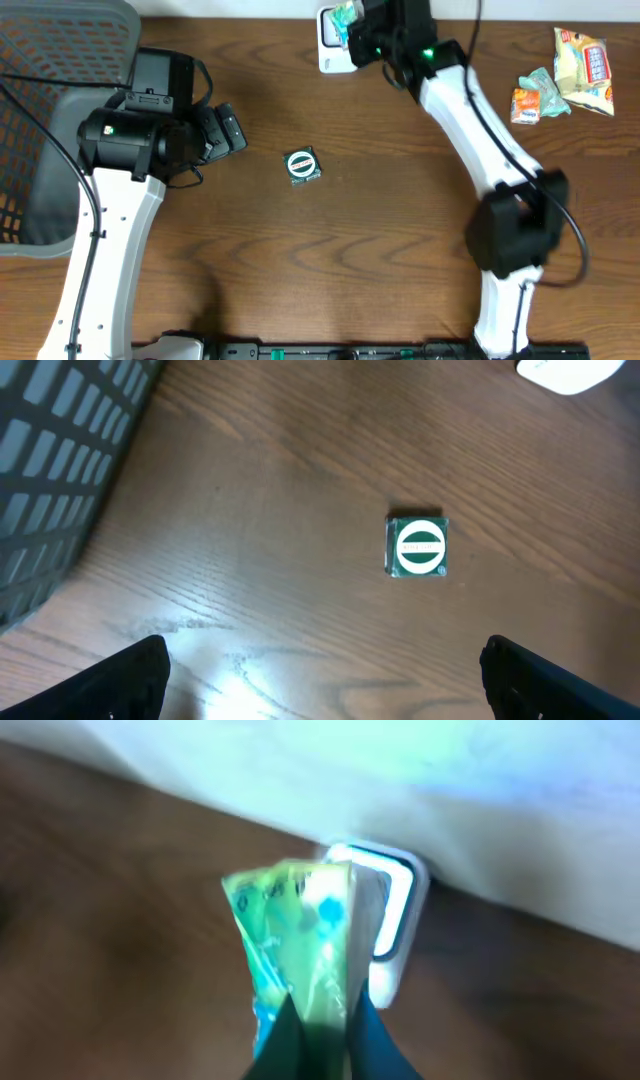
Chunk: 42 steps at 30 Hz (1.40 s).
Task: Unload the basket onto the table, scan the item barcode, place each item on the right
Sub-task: 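Raise the teal pack up in front of the scanner with the right gripper, then carry the teal pack right and drop it by the other packs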
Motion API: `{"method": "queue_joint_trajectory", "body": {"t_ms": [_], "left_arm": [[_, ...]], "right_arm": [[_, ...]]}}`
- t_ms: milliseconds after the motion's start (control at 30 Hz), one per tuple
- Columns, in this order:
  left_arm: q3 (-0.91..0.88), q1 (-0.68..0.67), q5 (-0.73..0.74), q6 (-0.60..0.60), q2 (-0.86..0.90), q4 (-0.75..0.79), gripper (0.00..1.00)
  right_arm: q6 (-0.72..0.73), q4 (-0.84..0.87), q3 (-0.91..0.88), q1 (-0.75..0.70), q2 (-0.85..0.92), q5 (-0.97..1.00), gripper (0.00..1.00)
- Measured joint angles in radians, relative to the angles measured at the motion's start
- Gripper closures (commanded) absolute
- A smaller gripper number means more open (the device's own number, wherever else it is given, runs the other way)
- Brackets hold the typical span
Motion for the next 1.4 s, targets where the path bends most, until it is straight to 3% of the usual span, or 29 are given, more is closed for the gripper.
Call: {"method": "queue_joint_trajectory", "body": {"t_ms": [33, 200, 567, 800, 1033, 1200, 1400], "left_arm": [[0.0, 0.0, -0.001, 0.0, 0.0, 0.0, 0.02], [0.0, 0.0, 0.0, 0.0, 0.0, 0.0, 0.03], [0.0, 0.0, 0.0, 0.0, 0.0, 0.0, 0.02], [0.0, 0.0, 0.0, 0.0, 0.0, 0.0, 0.02], [0.0, 0.0, 0.0, 0.0, 0.0, 0.0, 0.02], [0.0, 0.0, 0.0, 0.0, 0.0, 0.0, 0.02], [0.0, 0.0, 0.0, 0.0, 0.0, 0.0, 0.02]], "right_arm": [[-0.048, -0.035, 0.107, -0.002, 0.085, 0.051, 0.99], [-0.183, -0.039, 0.305, 0.003, 0.251, 0.185, 0.99], [-0.631, 0.023, 0.355, 0.047, 0.298, 0.296, 0.99], [-0.755, 0.015, 0.356, 0.072, 0.37, 0.329, 0.99], [-0.728, 0.021, 0.356, 0.067, 0.378, 0.357, 0.99], [-0.589, -0.029, 0.356, 0.017, 0.337, 0.373, 0.99], [-0.316, -0.251, 0.358, -0.151, 0.2, 0.436, 0.99]]}}
